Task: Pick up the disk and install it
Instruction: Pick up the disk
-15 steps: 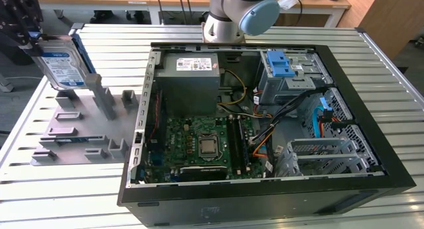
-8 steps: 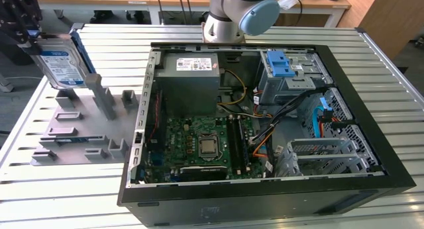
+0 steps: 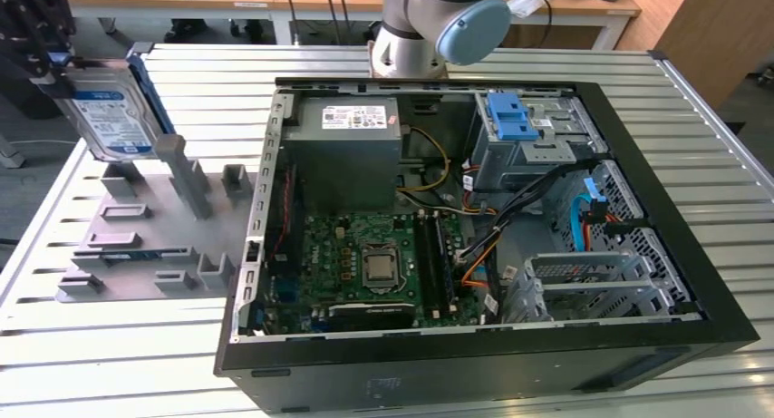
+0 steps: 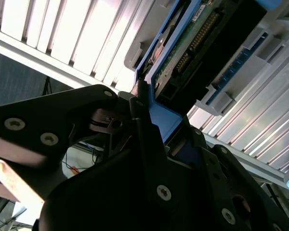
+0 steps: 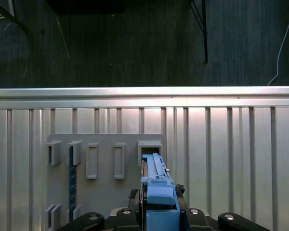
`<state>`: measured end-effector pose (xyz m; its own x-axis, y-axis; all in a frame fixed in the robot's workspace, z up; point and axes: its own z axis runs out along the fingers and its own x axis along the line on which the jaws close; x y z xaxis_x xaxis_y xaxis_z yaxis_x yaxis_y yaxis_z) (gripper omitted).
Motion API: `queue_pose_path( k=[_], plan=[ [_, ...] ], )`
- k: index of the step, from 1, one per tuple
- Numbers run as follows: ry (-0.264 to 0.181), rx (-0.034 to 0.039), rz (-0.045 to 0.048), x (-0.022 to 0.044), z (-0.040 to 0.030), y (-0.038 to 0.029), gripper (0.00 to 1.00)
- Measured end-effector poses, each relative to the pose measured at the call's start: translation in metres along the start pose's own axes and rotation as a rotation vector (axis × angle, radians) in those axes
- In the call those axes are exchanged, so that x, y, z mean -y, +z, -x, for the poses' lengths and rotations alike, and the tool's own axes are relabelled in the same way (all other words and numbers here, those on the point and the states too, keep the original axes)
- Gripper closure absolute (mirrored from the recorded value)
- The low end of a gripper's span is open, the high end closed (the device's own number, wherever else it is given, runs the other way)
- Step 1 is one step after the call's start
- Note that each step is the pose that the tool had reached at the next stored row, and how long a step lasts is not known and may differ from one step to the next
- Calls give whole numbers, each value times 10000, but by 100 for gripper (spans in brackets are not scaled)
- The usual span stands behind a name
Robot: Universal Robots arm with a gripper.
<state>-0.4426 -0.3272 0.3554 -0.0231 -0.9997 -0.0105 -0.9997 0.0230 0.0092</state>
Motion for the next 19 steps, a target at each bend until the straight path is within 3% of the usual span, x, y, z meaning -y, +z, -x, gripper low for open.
queue_pose_path(
  k=[19],
  plan=[
    [0, 0, 0, -1, 1, -77, 64]
  ],
)
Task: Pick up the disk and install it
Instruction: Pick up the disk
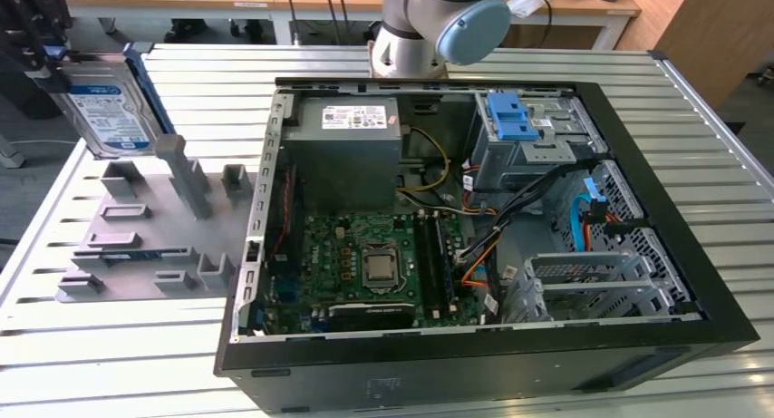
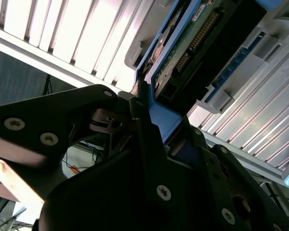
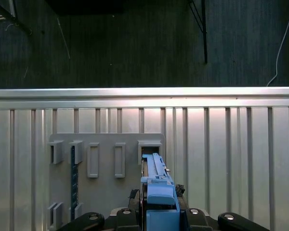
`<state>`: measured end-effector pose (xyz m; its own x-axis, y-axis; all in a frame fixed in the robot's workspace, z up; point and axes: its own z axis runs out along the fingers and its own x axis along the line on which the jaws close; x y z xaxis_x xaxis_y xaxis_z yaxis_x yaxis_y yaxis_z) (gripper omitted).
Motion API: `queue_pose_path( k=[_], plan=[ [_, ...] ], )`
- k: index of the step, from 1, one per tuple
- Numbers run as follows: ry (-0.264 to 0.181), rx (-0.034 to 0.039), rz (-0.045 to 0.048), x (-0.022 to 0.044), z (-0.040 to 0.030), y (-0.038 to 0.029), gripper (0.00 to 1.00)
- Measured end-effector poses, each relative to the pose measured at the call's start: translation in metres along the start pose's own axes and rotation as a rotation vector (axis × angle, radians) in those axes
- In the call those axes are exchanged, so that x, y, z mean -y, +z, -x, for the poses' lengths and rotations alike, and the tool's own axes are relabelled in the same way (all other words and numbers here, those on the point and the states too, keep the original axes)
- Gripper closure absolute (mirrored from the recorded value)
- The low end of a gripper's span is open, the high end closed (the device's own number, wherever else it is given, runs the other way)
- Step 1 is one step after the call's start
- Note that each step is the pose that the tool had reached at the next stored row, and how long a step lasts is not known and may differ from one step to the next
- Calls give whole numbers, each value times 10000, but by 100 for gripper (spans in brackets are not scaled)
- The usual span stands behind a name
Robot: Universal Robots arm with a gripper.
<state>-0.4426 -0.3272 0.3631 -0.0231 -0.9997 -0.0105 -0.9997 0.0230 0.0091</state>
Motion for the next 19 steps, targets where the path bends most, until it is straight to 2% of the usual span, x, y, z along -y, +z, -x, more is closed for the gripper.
queue_pose_path(
  k=[19],
  plan=[
    [1, 0, 1, -1, 1, -91, 64]
  ],
)
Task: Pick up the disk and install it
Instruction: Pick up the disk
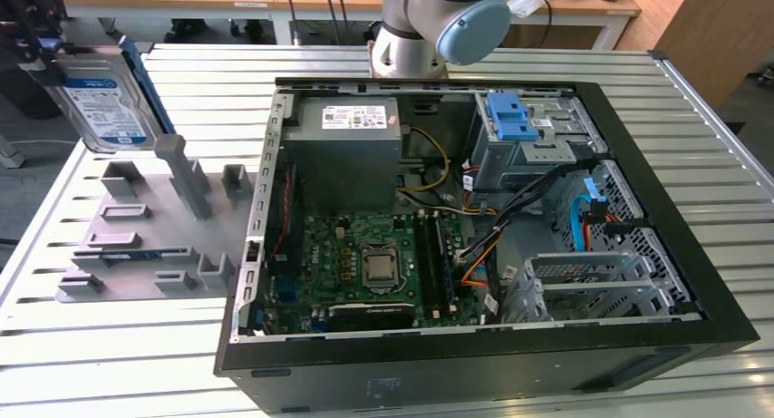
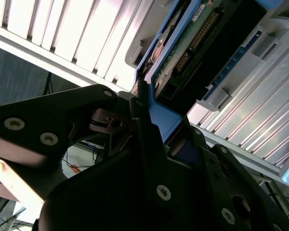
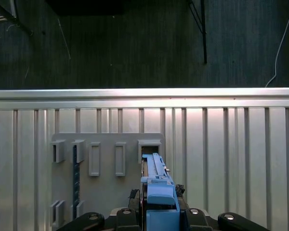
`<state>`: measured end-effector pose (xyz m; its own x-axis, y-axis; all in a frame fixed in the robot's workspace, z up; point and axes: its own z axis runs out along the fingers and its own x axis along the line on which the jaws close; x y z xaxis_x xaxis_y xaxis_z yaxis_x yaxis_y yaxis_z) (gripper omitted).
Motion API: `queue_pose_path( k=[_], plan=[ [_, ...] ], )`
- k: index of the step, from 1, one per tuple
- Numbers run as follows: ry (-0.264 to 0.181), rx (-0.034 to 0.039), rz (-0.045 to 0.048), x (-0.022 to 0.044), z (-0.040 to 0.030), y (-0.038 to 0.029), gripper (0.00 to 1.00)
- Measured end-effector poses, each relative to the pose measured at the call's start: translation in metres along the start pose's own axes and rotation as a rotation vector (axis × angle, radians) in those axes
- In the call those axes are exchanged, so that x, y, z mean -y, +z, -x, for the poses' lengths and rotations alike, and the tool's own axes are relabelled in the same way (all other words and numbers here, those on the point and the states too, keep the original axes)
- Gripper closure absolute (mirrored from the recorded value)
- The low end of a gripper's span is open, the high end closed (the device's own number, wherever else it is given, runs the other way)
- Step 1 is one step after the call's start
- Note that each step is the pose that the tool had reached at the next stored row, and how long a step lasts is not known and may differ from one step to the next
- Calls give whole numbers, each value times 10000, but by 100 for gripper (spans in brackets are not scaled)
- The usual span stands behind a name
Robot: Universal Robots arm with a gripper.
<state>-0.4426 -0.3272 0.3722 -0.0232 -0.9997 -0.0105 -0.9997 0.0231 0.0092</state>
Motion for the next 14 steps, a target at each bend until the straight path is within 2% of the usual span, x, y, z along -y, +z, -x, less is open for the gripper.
queue_pose_path(
  k=[14],
  plan=[
    [0, 0, 0, -1, 1, -69, 64]
  ],
)
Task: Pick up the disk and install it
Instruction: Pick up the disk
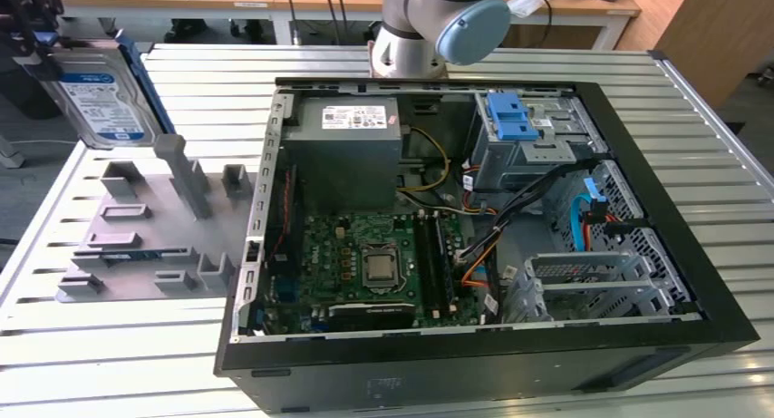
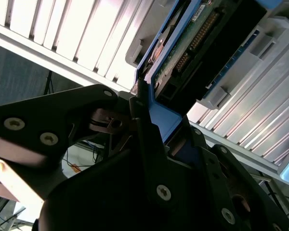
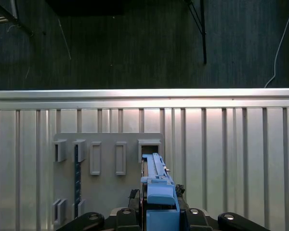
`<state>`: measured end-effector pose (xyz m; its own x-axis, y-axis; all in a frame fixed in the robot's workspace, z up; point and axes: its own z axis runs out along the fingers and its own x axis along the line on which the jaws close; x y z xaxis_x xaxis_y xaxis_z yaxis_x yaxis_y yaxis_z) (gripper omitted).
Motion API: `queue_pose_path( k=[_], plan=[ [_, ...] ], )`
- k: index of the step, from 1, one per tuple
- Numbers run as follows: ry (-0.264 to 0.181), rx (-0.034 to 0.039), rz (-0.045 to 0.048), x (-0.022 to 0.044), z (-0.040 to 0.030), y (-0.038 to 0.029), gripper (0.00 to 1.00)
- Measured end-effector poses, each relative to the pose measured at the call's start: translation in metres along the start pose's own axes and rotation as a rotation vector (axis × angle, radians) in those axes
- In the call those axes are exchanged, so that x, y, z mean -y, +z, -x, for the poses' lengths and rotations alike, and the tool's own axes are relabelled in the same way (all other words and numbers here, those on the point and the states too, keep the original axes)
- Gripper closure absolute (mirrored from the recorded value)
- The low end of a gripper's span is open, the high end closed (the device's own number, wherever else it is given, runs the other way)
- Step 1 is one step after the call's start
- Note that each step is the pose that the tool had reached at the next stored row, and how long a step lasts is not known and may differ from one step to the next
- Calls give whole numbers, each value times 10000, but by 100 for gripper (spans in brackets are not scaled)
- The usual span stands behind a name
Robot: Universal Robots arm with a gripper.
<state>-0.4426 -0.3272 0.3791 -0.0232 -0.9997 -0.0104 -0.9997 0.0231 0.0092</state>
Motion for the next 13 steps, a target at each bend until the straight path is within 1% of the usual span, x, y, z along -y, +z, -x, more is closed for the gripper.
queue_pose_path(
  k=[13],
  plan=[
    [0, 0, 0, -1, 1, -69, 64]
  ],
)
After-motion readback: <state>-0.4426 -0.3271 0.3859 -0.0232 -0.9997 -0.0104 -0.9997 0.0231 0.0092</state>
